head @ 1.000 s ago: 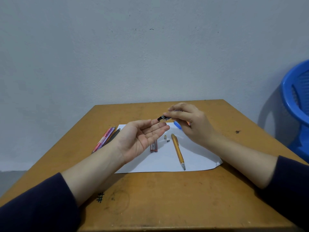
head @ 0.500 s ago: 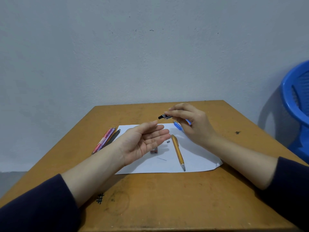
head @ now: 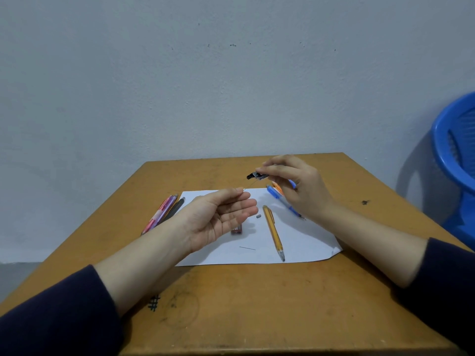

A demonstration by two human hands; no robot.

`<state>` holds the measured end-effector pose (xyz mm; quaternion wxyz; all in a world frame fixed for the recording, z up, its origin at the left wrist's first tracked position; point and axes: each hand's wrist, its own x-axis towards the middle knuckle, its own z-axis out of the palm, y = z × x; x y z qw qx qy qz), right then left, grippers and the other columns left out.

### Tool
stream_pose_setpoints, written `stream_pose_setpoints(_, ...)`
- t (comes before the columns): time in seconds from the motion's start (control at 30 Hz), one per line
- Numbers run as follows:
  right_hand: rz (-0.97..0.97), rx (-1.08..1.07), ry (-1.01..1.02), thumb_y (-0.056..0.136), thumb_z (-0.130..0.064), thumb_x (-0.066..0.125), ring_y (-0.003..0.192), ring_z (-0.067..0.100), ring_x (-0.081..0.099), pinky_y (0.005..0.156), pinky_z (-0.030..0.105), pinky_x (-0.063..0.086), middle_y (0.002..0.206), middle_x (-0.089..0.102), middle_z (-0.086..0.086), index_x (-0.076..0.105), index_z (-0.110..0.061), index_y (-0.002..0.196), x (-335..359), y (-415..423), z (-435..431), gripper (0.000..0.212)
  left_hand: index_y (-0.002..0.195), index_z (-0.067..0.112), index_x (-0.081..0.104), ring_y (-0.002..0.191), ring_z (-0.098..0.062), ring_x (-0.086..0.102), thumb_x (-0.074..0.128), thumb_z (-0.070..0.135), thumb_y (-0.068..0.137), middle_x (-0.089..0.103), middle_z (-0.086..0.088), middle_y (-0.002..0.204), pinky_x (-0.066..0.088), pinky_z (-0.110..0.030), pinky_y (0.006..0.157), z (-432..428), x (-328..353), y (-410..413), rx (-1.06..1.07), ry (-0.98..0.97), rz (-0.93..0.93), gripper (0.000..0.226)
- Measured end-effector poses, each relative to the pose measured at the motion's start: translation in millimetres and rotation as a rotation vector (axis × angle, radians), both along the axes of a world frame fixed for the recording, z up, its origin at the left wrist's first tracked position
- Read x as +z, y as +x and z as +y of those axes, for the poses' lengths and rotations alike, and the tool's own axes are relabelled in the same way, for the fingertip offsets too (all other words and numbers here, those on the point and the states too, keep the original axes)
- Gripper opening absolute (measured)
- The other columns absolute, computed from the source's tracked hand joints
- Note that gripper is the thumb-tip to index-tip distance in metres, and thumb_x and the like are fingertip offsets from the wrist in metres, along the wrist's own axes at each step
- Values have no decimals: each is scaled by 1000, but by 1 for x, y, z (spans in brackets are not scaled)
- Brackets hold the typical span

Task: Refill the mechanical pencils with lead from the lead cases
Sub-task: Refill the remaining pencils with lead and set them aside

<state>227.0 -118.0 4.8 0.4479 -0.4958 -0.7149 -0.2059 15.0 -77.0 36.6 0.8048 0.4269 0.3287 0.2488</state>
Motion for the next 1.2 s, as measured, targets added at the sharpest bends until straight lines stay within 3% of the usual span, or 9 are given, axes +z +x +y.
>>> stream_pose_setpoints(0.13, -11, -22, -13, 83, 8, 60, 100, 12, 56, 84, 19, 47, 109, 64, 4, 69, -15, 112, 2, 3, 0, 38, 84, -3, 69, 69, -22, 73, 64, 11, 86, 73, -17, 81, 57, -27, 70, 0, 1, -1, -4, 6, 4, 14)
stream_pose_setpoints(0.27, -12, -33, -2, 83, 8, 59, 99, 7, 53, 81, 18, 46, 107, 64, 7, 70, -13, 111, 4, 5, 0, 36, 84, -2, 70, 68, -21, 73, 64, 12, 87, 73, -16, 81, 56, -25, 68, 2, 0, -2, -11, 19, 17, 15)
stream_pose_setpoints(0.4, 59, -109, -19, 83, 7, 60, 97, 2, 46, 81, 36, 45, 105, 65, 5, 68, -17, 114, 4, 6, 0, 40, 83, 3, 73, 64, -15, 68, 67, 14, 84, 71, -9, 79, 57, -20, 61, 6, -2, -3, -11, 74, 27, 13)
stream_pose_setpoints(0.5, 127, -111, -62, 84, 7, 59, 97, 7, 50, 83, 38, 48, 104, 64, 3, 65, -19, 118, 5, 3, -1, 43, 84, 8, 76, 64, -10, 58, 68, 17, 84, 64, -2, 74, 53, -17, 57, 8, -5, -2, -16, 136, 41, 13)
stream_pose_setpoints(0.6, 185, -52, -95, 86, 6, 60, 99, 15, 58, 86, 21, 50, 105, 62, 2, 61, -19, 123, 8, 0, -4, 45, 88, 11, 77, 65, -9, 56, 67, 16, 84, 62, 0, 74, 51, -17, 56, 9, -6, -2, -27, 198, 45, 11)
stream_pose_setpoints(0.7, 215, 0, -109, 87, 4, 60, 99, 4, 57, 89, 15, 48, 106, 59, -4, 55, -17, 129, 8, -3, -5, 47, 85, 14, 79, 67, -10, 58, 69, 14, 78, 65, 1, 76, 50, -19, 57, 9, -7, -2, -29, 250, 41, 12)
stream_pose_setpoints(0.9, 301, 74, -149, 86, 1, 63, 97, 9, 61, 85, 16, 51, 101, 60, -2, 49, -33, 128, 8, -9, -7, 56, 98, 15, 73, 78, -14, 67, 65, 13, 87, 73, 0, 87, 51, -19, 61, 13, -8, -3, 17, 354, 51, 14)
stream_pose_setpoints(1.03, 386, 83, -185, 86, -2, 65, 94, 4, 61, 77, 13, 52, 100, 62, -4, 50, -43, 120, 12, -15, -10, 56, 102, 10, 68, 78, -15, 70, 62, 11, 89, 75, -7, 94, 53, -17, 61, 13, -8, -4, 41, 391, 51, 14)
stream_pose_setpoints(1.2, 480, 62, -201, 85, -9, 67, 90, 2, 64, 78, 23, 56, 96, 63, -13, 53, -47, 114, 17, -18, -13, 50, 103, 10, 67, 81, -17, 72, 61, 11, 91, 75, -8, 94, 52, -17, 61, 15, -10, -3, 66, 421, 60, 14)
